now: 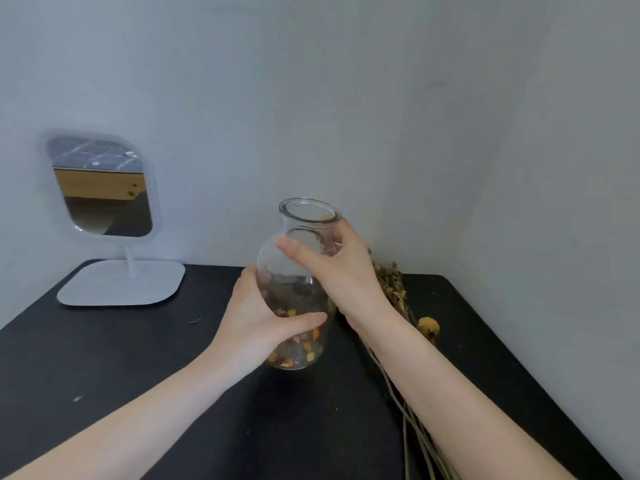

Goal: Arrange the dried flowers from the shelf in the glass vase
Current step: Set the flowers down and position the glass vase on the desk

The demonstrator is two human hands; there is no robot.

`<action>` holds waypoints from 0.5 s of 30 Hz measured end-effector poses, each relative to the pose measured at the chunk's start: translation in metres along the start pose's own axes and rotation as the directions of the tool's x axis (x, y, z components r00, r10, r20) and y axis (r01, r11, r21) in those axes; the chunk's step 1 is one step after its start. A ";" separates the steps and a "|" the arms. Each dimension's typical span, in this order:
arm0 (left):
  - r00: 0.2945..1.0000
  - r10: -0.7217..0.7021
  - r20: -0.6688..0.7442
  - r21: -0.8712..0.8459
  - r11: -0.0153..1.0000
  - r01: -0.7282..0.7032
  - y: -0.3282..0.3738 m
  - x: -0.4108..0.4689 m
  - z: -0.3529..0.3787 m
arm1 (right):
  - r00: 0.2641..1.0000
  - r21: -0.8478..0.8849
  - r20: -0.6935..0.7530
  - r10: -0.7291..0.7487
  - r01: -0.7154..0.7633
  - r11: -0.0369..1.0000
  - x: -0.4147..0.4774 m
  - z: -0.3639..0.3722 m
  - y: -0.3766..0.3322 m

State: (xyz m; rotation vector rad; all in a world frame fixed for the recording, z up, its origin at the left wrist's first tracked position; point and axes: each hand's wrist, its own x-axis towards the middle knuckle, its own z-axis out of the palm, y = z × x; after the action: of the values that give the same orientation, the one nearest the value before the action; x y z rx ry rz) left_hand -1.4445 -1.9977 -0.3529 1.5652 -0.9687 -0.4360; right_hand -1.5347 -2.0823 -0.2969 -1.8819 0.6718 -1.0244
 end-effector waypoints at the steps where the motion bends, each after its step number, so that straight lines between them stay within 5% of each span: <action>1: 1.000 -0.007 0.001 -0.010 1.000 0.007 -0.004 -0.008 -0.006 | 1.000 -0.003 0.011 -0.006 0.006 1.000 -0.007 0.007 -0.001; 15: 0.998 -0.065 0.016 -0.058 0.996 0.066 -0.039 -0.056 -0.041 | 0.997 0.004 0.065 0.040 -0.040 0.999 -0.058 0.049 0.002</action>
State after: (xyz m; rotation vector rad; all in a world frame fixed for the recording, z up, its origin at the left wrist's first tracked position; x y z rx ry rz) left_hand -1.4336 -1.9296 -0.3922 1.5458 -0.9091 -0.5174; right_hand -1.5227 -2.0176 -0.3356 -1.8817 0.6656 -0.9345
